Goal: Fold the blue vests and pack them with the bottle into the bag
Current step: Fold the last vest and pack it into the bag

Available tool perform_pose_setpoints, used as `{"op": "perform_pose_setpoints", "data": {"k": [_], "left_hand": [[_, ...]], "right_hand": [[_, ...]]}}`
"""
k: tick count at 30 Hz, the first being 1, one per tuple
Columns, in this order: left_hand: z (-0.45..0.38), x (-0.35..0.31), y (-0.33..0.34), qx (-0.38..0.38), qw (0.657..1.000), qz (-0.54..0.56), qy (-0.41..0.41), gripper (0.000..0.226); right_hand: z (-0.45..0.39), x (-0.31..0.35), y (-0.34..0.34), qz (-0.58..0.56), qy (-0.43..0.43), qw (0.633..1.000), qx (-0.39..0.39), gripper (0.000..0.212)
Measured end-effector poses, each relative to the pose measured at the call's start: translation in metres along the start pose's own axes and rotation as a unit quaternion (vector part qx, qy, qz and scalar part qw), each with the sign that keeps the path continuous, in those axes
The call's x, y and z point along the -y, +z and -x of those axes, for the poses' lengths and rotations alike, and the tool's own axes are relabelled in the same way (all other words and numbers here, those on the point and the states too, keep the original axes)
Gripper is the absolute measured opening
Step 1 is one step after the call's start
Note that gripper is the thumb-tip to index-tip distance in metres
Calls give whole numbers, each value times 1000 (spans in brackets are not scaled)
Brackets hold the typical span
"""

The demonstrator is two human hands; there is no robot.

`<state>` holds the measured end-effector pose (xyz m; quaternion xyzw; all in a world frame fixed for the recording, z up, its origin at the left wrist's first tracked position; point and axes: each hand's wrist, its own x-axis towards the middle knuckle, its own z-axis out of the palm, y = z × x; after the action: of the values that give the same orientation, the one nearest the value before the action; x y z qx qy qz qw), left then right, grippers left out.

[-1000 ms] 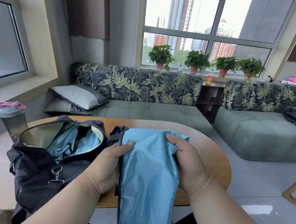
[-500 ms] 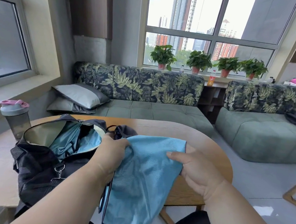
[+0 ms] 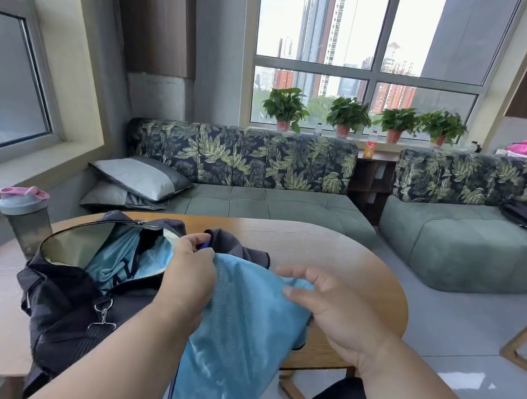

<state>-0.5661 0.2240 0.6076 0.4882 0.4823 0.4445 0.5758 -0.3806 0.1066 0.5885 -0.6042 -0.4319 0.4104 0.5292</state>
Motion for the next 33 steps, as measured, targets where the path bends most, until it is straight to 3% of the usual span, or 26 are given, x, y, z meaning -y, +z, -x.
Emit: {"op": "perform_pose_setpoints", "data": {"k": [5,9,12,15,19,20,22,24,26,29,33], "left_hand": [[5,-8,-2,47,995,38,-82,33],[-1,-3,-10,193,977,-14,-85,34],[-16,3,-9,251,934,-253,34,45],[-36,-2,3,219,856,-442,151,39],[-59,-39,32,162,809,-513,237,6],[-65,-51,39,143,798,-525,260,17],[-74,-75,53,109,792,-518,306,26],[-78,-92,62,75,803,-481,345,24],[-82,-98,66,24,793,-449,411,21],[-86,-79,65,-24,759,-404,511,9],[-84,18,49,8,729,-479,489,22]], "right_hand": [[5,8,-16,62,0,998,26,32],[-1,18,-37,89,17,995,39,28],[-10,31,-50,191,26,979,71,28],[-33,49,-60,332,36,939,85,24],[-66,86,-75,447,-2,894,36,26],[-72,99,-79,450,-18,893,15,24],[-80,126,-89,452,-56,890,-24,21],[-83,146,-99,448,-93,887,-61,17],[-83,154,-106,438,-135,881,-114,11],[-72,131,-107,415,-185,872,-181,9],[-55,19,-92,442,-140,858,-219,9]]}}
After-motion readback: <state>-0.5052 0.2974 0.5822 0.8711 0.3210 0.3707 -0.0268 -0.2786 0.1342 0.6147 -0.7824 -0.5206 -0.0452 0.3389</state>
